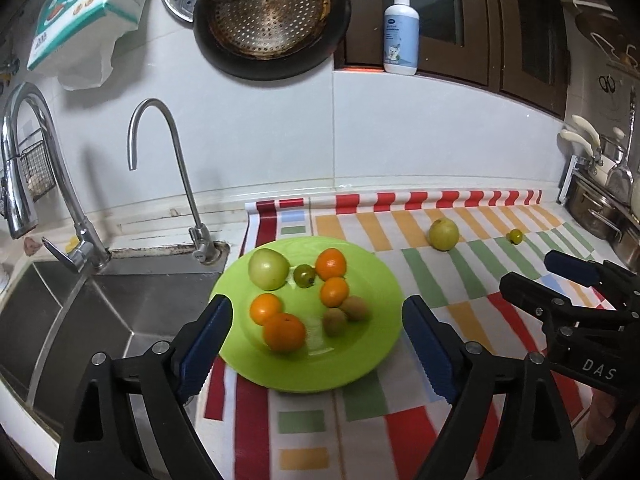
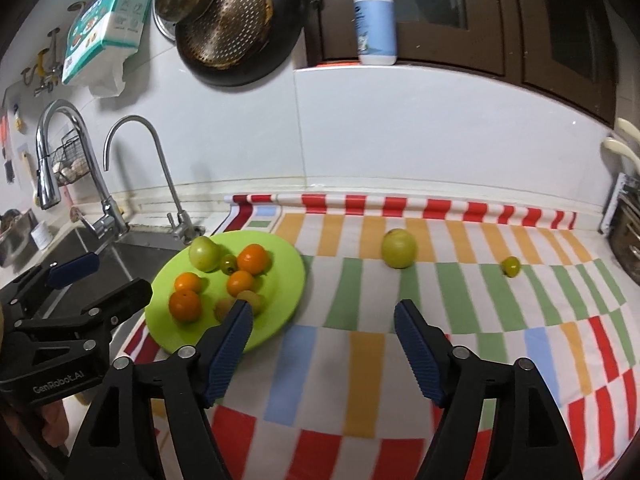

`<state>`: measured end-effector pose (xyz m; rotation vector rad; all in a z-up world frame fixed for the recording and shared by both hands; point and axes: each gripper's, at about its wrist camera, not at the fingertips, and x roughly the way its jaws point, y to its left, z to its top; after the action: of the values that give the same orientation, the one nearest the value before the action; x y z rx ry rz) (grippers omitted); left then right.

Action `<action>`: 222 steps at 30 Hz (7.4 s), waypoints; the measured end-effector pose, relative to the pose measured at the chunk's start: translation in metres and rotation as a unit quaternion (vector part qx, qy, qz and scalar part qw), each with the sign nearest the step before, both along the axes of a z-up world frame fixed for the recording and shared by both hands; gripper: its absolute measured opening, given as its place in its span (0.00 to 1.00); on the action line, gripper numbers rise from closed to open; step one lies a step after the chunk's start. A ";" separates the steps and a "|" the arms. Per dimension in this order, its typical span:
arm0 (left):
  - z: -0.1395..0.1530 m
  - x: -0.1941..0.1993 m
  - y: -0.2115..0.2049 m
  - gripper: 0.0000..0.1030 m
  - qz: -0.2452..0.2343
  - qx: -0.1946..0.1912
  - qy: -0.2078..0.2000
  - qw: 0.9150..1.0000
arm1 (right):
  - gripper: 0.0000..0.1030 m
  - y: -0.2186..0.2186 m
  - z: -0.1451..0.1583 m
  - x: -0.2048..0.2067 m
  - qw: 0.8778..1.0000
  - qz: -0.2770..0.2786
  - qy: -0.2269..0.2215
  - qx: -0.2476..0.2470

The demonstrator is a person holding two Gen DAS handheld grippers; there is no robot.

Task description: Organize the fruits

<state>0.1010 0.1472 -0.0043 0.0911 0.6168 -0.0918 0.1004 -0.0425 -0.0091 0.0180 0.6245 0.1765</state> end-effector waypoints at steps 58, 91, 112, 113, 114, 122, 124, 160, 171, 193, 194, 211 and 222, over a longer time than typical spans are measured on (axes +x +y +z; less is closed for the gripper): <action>-0.044 0.144 -0.187 1.00 -0.020 0.024 0.033 0.999 | 0.80 -0.203 -0.043 0.133 0.992 -0.113 0.062 0.005; -0.102 0.209 -0.208 0.47 -0.065 0.009 0.107 0.992 | 0.29 -0.211 -0.091 0.189 0.986 -0.104 0.133 0.007; -0.031 0.117 -0.170 0.47 -0.056 -0.026 0.054 0.997 | 0.29 -0.159 -0.021 0.114 0.998 -0.020 0.058 0.022; -0.028 0.111 -0.167 0.47 -0.054 -0.028 0.051 0.997 | 0.29 -0.157 -0.018 0.110 0.998 -0.015 0.055 0.023; -0.025 0.106 -0.165 0.47 -0.052 -0.028 0.049 0.997 | 0.29 -0.153 -0.015 0.105 0.998 -0.009 0.052 0.022; -0.009 0.069 -0.133 0.47 -0.031 -0.039 0.033 0.998 | 0.29 -0.126 0.004 0.072 0.999 0.026 0.037 0.021; -0.006 0.061 -0.124 0.47 -0.024 -0.040 0.029 0.998 | 0.29 -0.117 0.008 0.066 0.999 0.035 0.034 0.021; -0.011 0.044 0.023 0.47 0.005 -0.014 0.032 0.999 | 0.29 0.046 -0.007 0.069 0.992 0.121 0.041 0.023; -0.044 0.082 0.031 0.47 -0.005 -0.021 0.071 0.997 | 0.29 0.063 -0.041 0.107 0.988 0.133 0.082 0.004; -0.032 0.060 0.039 0.59 0.025 0.000 0.043 0.999 | 0.47 0.059 -0.046 0.102 0.991 0.115 0.073 -0.004; -0.031 0.055 0.039 0.62 0.026 0.001 0.041 0.999 | 0.48 0.058 -0.043 0.096 0.992 0.109 0.068 -0.006; -0.007 -0.023 0.038 0.90 0.004 0.033 -0.013 0.999 | 0.80 0.041 -0.013 -0.015 1.000 -0.014 -0.002 -0.011; 0.019 -0.095 0.019 0.98 0.017 0.020 -0.051 0.998 | 0.84 0.014 0.014 -0.090 0.999 -0.039 -0.028 -0.023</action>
<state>0.0061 0.1665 0.0149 0.1228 0.5189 -0.0412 0.0103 -0.0290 0.0046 -0.0070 0.5705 0.0862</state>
